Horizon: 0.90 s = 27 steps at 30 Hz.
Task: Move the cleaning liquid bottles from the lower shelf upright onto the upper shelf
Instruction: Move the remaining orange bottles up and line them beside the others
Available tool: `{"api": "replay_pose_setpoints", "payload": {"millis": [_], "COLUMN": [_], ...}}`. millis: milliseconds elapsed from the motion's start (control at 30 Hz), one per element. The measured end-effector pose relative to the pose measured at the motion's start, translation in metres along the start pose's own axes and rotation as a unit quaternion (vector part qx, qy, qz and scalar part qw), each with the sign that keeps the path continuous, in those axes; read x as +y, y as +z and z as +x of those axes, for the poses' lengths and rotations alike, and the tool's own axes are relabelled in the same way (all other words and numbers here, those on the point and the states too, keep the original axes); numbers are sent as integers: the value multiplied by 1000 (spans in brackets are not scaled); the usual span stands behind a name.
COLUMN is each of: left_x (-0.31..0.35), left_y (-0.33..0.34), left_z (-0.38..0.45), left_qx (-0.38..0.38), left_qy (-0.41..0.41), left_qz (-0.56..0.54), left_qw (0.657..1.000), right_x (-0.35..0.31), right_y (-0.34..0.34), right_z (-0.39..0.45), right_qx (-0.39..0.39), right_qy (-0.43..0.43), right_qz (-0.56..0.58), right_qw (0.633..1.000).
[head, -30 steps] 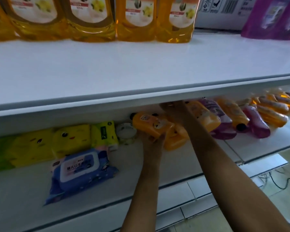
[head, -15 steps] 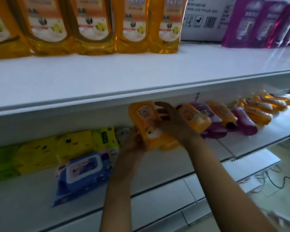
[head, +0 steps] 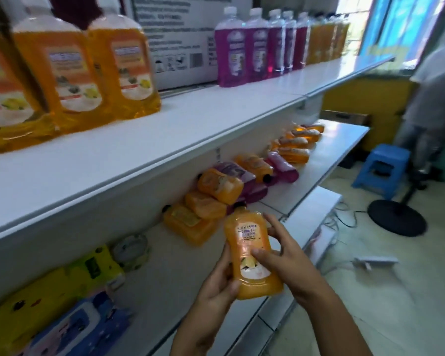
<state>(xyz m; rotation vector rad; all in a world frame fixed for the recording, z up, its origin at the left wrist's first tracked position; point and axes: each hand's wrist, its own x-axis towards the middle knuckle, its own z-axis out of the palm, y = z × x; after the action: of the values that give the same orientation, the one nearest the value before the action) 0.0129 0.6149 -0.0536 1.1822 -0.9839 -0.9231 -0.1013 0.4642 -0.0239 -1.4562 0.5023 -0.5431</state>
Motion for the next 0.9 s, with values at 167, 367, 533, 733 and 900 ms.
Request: {"api": "replay_pose_setpoints", "payload": {"millis": [167, 367, 533, 733, 900], "left_x": [15, 41, 33, 14, 13], "left_y": [11, 25, 69, 139, 200], "left_z": [13, 40, 95, 181, 249], "left_qx": [-90, -119, -104, -152, -128], "left_qy": [-14, -11, -25, -23, 19], "left_qz": [-6, 12, 44, 82, 92], "left_qw": [996, 993, 993, 985, 987], "right_x": [-23, -37, -42, -50, -76], "right_y": [-29, -41, -90, -189, -269], "right_z": [-8, 2, 14, 28, 43], "right_qx": [33, 94, 163, 205, 205], "right_qy": [-36, -80, -108, -95, -136], "right_qz": [18, 83, 104, 95, 80], "right_qw": [999, 989, 975, 969, 966]}}
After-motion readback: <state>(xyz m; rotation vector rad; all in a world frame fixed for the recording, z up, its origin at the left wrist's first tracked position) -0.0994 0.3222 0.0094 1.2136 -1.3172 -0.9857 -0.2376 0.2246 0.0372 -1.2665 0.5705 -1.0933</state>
